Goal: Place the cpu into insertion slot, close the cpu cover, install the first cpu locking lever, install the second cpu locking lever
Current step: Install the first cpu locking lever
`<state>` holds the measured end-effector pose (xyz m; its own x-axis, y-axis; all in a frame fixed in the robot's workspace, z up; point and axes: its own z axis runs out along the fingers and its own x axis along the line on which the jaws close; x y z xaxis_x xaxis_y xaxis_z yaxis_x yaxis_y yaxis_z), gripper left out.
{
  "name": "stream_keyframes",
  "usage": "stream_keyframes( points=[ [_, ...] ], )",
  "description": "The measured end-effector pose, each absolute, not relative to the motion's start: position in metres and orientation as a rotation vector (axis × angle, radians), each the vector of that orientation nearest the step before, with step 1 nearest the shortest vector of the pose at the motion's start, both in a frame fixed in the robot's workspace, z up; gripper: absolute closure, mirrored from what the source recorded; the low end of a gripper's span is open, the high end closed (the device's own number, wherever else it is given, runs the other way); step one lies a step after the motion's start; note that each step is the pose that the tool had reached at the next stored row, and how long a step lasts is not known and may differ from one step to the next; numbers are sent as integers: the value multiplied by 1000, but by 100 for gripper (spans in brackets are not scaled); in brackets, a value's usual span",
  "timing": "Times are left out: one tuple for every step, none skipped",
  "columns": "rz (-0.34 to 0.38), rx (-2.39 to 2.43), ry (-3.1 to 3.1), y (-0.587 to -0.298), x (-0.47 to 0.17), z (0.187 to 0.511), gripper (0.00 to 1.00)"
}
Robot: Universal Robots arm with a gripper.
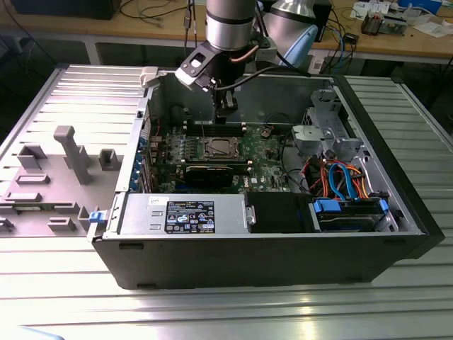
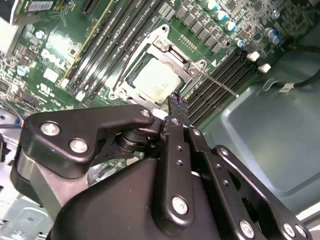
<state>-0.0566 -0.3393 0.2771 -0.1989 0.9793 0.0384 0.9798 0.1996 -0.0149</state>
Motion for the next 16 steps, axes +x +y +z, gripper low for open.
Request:
stream_keyframes(
  points=[
    [-19, -1929, -2430, -339, -57, 277, 89],
    [-18, -1904, -2449, -339, -57, 277, 89],
    [-18, -1887, -2462, -339, -57, 277, 89],
    [-17, -1862, -2481, -339, -57, 276, 89],
    [-16, -1824, -2508, -339, -57, 276, 89],
    [-15, -1770, -2547, -339, -57, 276, 89],
    [-14, -1740, -2567, -339, -57, 276, 89],
    [-13, -1712, -2586, -339, -57, 275, 89],
    [-13, -1693, -2598, -339, -57, 275, 89],
    [-12, -1643, -2630, -339, -57, 275, 89],
    [-11, -1622, -2643, -339, -57, 275, 89],
    [-11, -1598, -2657, -339, -57, 275, 89],
    [-10, -1559, -2681, -339, -57, 275, 89],
    [-9, -1530, -2697, -339, -57, 275, 89],
    [-9, -1498, -2715, -339, -57, 275, 89],
    [-8, -1473, -2729, -339, -57, 275, 89]
  ],
)
